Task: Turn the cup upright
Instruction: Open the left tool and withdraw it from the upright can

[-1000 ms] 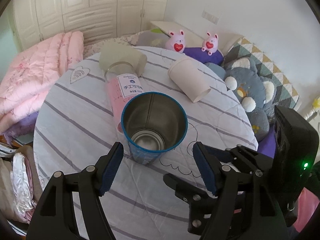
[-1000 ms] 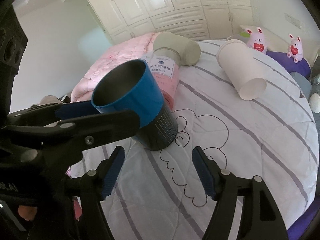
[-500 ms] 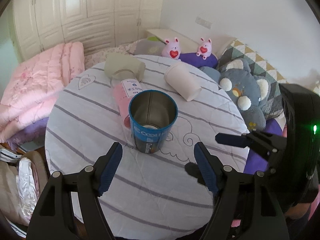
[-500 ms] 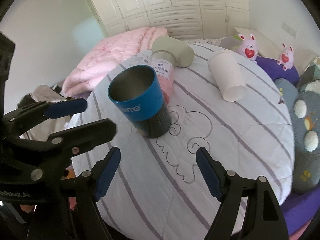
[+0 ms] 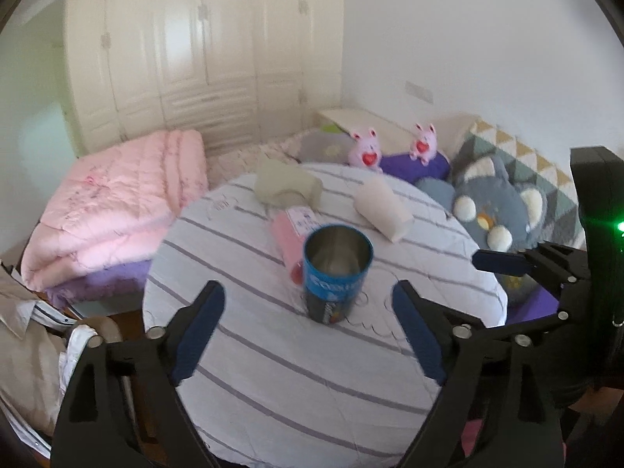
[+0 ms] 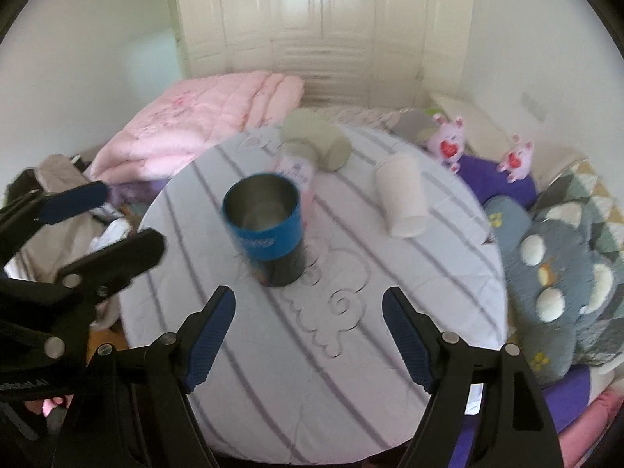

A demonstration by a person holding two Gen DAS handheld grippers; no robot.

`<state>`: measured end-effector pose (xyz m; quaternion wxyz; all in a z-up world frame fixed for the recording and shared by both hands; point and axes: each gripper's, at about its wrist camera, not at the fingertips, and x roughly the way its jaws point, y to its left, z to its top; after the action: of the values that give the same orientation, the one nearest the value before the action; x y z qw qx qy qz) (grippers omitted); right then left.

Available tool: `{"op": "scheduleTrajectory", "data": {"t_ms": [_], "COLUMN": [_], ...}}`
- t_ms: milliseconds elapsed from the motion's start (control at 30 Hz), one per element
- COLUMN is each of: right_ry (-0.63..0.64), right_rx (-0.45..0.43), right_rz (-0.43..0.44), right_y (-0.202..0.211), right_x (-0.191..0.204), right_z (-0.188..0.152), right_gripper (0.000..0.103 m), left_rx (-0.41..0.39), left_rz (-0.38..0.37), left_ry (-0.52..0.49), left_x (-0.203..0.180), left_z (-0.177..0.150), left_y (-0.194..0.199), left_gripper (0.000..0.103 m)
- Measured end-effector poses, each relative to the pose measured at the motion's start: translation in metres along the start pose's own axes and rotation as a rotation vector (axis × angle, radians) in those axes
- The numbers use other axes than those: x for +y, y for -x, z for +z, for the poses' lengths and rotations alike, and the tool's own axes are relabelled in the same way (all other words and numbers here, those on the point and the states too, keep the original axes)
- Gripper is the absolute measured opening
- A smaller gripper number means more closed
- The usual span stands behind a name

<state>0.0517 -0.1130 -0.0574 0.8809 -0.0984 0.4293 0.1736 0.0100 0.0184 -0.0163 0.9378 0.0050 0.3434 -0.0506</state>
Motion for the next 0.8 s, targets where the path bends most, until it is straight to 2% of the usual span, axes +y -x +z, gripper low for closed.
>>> {"op": "scheduleTrajectory", "data": {"t_ms": [467, 600, 800], "right_ry": [-0.040, -0.063, -0.087], "right_rx": [-0.150, -0.178, -0.266], "right_rz": [-0.206, -0.209, -0.226], "right_y": [0.013, 0.013, 0.019], "right_x": [-0.007, -0.010, -0.011], "right_z": [0.006, 0.007, 0.005], "right_gripper": [0.079, 0.079, 0.080], "left_rx": [-0.081, -0.107, -0.151], "left_rz": [0.083, 0.089, 0.079], "left_ry": [0.044, 0.072, 0.103], "left_x": [-0.006, -0.005, -0.003], "left_z": [-0.006, -0.008, -0.010], "left_y": [-0.001, -0.002, -0.002], "left_gripper": [0.102, 0.102, 0.103]}}
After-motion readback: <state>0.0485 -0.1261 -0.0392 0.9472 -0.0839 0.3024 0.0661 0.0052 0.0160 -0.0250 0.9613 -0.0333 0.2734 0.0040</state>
